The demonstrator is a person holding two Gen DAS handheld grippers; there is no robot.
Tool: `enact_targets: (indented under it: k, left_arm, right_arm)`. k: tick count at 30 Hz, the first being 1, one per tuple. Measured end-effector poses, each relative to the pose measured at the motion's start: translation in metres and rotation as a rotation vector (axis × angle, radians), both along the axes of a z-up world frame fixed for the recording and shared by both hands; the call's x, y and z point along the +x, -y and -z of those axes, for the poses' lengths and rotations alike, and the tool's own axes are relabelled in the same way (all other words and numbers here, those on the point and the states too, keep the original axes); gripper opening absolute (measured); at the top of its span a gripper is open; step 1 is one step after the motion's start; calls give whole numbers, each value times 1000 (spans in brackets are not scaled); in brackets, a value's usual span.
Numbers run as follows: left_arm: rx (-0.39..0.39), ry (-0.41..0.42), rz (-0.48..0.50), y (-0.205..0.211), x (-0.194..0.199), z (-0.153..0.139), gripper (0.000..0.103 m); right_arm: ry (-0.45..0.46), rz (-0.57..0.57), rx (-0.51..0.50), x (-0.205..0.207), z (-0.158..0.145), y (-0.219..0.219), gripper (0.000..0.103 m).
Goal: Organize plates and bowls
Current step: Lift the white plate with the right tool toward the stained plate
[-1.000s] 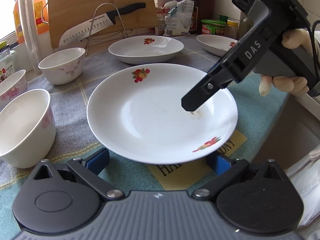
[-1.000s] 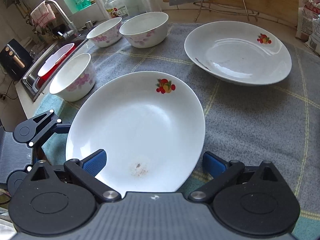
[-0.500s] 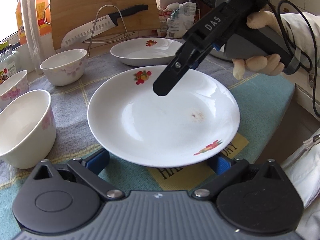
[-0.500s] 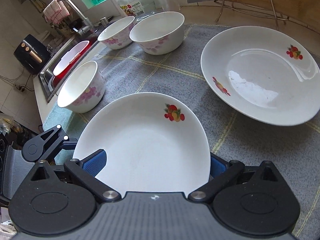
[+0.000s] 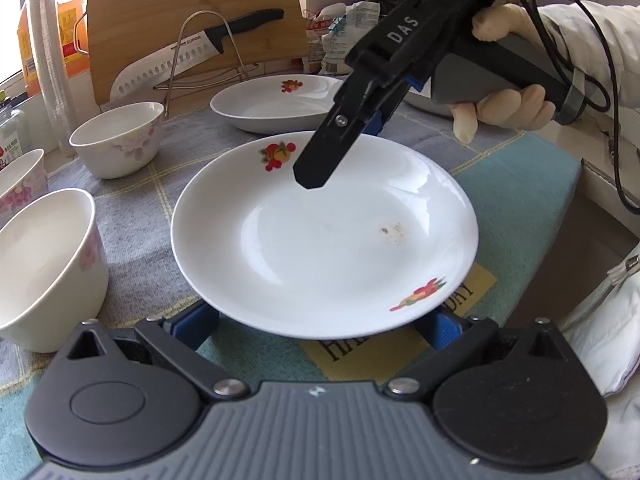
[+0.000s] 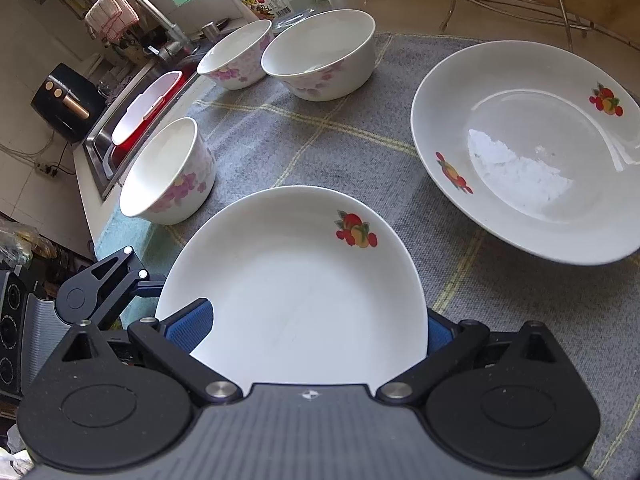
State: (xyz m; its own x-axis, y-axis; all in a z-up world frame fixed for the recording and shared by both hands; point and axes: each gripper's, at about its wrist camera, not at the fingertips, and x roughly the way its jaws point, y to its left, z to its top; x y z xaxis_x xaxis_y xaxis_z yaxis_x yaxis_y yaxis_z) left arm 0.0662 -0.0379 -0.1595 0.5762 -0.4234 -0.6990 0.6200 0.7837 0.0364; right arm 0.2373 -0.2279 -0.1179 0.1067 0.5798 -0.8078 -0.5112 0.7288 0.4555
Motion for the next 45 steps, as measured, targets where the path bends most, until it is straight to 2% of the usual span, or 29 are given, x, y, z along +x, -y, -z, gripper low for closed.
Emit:
enact_targets:
  k: [16, 45]
  left_arm:
    - [40, 3, 50, 5, 4, -4, 103]
    - [76, -14, 68, 14, 2, -16, 102]
  right_arm:
    - [-42, -28, -31, 8, -1, -6, 103]
    - [-38, -42, -27, 0, -10, -5, 103]
